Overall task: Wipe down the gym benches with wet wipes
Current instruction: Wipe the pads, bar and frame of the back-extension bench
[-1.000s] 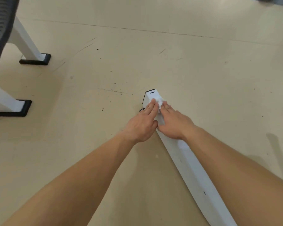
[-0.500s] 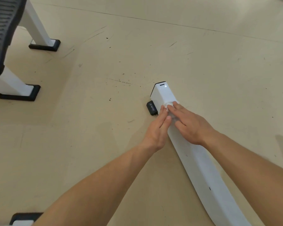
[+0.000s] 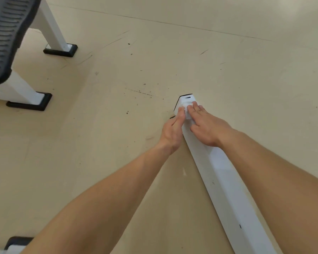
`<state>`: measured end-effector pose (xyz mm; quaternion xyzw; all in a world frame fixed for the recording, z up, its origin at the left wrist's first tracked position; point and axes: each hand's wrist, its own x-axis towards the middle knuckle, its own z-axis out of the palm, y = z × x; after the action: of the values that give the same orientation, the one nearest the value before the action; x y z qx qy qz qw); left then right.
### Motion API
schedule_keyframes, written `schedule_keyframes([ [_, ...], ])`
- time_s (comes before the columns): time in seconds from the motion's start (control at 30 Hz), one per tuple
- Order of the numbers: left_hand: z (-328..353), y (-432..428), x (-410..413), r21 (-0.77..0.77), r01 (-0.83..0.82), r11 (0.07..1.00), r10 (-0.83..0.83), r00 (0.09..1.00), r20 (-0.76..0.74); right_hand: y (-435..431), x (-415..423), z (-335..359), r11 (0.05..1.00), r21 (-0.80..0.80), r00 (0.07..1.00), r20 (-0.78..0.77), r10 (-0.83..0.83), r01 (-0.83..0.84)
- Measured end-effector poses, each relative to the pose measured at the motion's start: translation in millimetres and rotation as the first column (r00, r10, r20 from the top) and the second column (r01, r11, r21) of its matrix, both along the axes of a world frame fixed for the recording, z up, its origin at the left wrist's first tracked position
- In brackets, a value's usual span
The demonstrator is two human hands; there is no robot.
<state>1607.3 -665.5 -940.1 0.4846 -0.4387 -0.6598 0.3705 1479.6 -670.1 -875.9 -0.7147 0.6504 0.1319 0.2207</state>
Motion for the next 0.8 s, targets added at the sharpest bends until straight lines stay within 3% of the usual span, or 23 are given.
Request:
schedule_keyframes([
  [0.27, -33.6, 109.6, -16.8, -0.08, 0.174, 0.982, -0.176, 0.984, -0.017, 109.3, -43.6, -1.1, 0.991, 0.034, 0.99, -0.04, 0.133, -0.131],
  [0.53, -15.2, 58.6, -14.3, -0.035, 0.036, 0.999, -0.037, 0.999, -0.026, 46.8, -28.3, 2.8, 0.997, -0.007, 0.996, -0.046, 0.08, -0.08],
  [0.8, -23.4, 141.7, -17.0, -0.093, 0.27, 0.958, -0.267, 0.963, 0.049, 158.8, -56.7, -11.8, 0.998, -0.044, 0.999, 0.007, 0.033, -0.033],
])
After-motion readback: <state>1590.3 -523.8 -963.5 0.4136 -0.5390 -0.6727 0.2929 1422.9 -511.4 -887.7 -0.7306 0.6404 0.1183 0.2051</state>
